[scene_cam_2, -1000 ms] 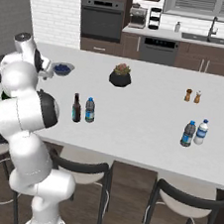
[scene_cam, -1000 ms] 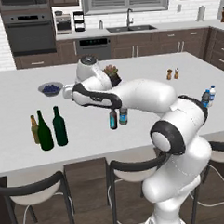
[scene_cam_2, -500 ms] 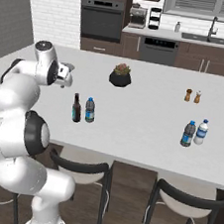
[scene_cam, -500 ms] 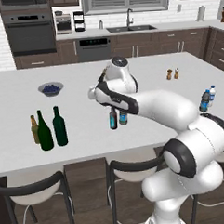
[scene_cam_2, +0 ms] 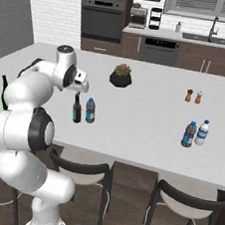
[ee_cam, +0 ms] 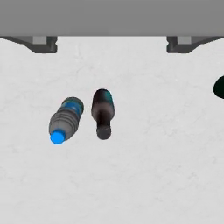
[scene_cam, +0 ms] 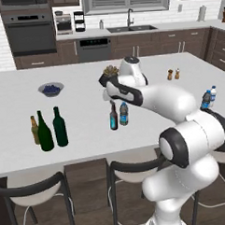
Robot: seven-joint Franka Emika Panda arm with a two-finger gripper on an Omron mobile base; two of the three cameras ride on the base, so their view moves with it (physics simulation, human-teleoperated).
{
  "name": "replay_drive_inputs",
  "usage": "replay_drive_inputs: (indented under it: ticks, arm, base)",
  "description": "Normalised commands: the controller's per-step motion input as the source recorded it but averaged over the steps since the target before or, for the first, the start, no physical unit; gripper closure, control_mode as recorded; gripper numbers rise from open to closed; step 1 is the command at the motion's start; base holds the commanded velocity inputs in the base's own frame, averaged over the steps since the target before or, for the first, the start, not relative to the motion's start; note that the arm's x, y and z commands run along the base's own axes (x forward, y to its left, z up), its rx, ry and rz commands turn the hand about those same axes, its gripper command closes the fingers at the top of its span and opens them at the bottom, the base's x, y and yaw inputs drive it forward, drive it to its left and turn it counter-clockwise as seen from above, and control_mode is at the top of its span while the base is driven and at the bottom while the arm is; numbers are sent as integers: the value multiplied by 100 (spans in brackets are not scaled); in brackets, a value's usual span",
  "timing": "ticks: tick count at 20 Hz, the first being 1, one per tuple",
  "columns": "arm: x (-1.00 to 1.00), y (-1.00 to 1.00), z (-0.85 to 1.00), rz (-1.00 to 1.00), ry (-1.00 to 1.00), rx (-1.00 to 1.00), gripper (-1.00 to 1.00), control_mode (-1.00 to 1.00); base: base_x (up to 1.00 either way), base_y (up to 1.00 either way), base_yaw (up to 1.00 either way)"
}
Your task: Move the plastic bottles in the middle to the plastics group, and the glass bottles in the middle to the glass group.
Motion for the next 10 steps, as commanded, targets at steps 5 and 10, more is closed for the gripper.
replay_drive_inputs:
  ticks: [5,10]
  arm:
    - [47,-6,-22,0,9,0,-100,-100]
    - [35,8,-31,0,0,0,-100,-100]
  base:
    - [0,0,0]
    - [0,0,0]
